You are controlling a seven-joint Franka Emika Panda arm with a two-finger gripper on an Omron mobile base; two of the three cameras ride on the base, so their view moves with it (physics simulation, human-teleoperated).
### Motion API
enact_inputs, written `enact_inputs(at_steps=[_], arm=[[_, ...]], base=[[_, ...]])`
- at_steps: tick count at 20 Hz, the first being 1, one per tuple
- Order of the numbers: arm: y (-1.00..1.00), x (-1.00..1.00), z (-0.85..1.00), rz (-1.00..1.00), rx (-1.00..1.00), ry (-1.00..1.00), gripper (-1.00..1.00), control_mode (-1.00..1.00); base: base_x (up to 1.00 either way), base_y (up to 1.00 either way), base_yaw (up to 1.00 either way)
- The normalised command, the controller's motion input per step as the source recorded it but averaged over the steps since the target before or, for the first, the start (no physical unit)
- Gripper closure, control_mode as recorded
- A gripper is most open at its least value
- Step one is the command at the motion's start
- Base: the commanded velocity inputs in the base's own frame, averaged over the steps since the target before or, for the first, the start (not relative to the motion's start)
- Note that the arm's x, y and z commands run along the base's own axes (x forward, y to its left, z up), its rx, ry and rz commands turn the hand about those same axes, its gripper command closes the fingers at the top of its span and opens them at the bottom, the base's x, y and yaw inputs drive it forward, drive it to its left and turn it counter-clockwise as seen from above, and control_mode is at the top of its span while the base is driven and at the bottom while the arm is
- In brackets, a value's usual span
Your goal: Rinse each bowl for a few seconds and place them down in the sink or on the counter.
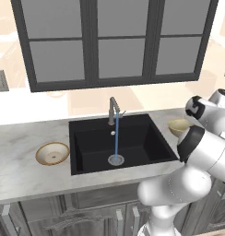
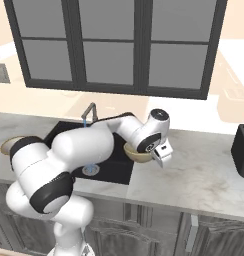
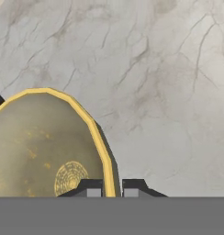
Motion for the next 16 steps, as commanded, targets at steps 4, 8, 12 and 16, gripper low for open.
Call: enact_inputs(at_steps=[4, 8, 12, 16], arm=[[-0.02, -0.06, -0.11, 0.00, 0.00, 0.00, 1.00, -1.00], [0.00, -0.04, -0.05, 0.00, -0.03, 0.00, 1.00, -1.00], [-0.01, -0.03, -0.01, 0.00, -0.06, -0.02, 1.00, -1.00], [-0.03, -0.03, -0.07, 0.00, -0.05, 0.00, 1.00, -1.00]], base=[[0.00, 0.00, 0.00], [0.00, 0.00, 0.00], [0.00, 0.00, 0.00], [0.00, 0.00, 0.00]])
